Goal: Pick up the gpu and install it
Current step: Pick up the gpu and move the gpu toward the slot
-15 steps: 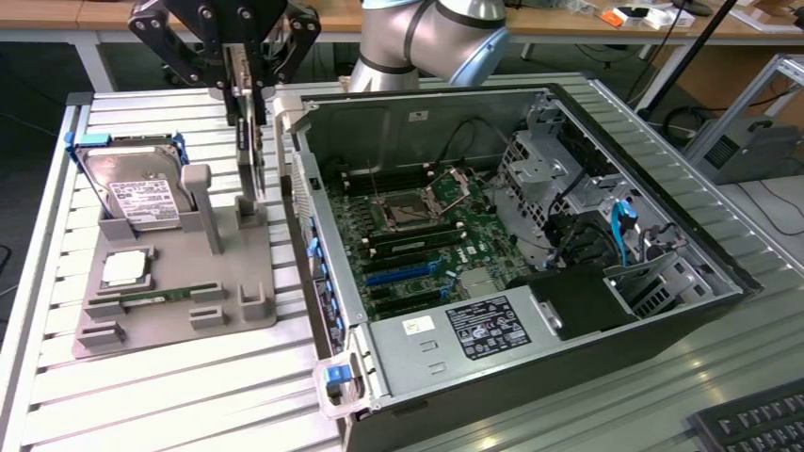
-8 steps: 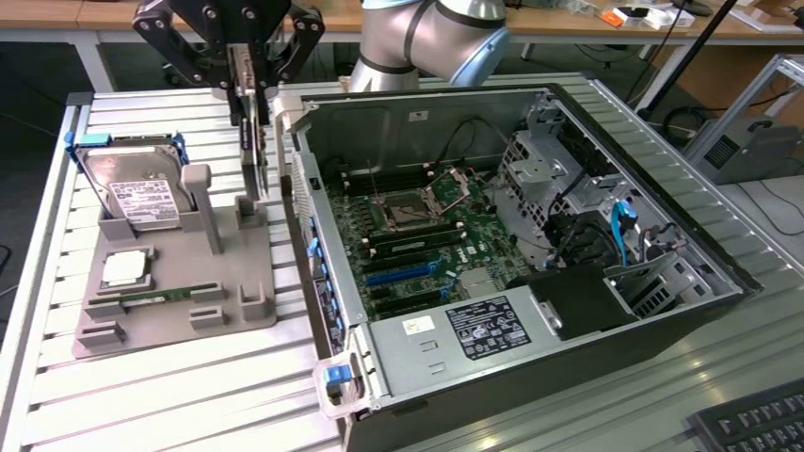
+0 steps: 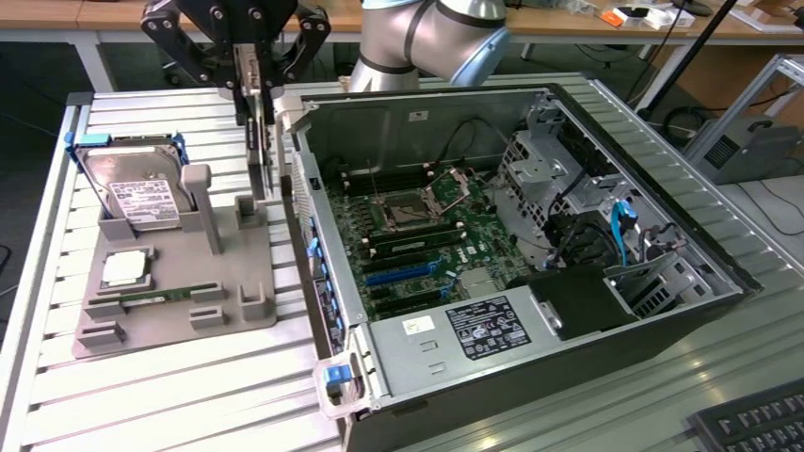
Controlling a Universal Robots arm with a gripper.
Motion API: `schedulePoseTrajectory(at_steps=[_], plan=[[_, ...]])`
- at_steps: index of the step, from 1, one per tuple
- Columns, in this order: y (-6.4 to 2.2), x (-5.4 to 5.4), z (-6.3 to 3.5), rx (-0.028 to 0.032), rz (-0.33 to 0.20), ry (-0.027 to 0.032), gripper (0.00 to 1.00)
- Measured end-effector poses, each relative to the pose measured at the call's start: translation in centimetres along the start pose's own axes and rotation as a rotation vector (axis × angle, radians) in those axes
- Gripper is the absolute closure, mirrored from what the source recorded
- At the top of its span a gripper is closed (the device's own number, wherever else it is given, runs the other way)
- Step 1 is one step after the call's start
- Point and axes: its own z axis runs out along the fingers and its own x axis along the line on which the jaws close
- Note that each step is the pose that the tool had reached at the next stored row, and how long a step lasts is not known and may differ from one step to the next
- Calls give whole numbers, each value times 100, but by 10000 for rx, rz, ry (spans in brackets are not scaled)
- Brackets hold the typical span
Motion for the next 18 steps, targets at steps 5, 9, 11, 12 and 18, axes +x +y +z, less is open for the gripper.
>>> schedulePoseTrajectory(at_steps=[5, 9, 11, 12, 18], plan=[[1, -25, 0, 0, 1, 0, 73], [2, -45, 1, 0, 1, 0, 73], [3, -56, 2, 0, 1, 0, 73], [3, -60, 2, 0, 1, 0, 73], [4, -85, 2, 1, 0, 1, 73]])
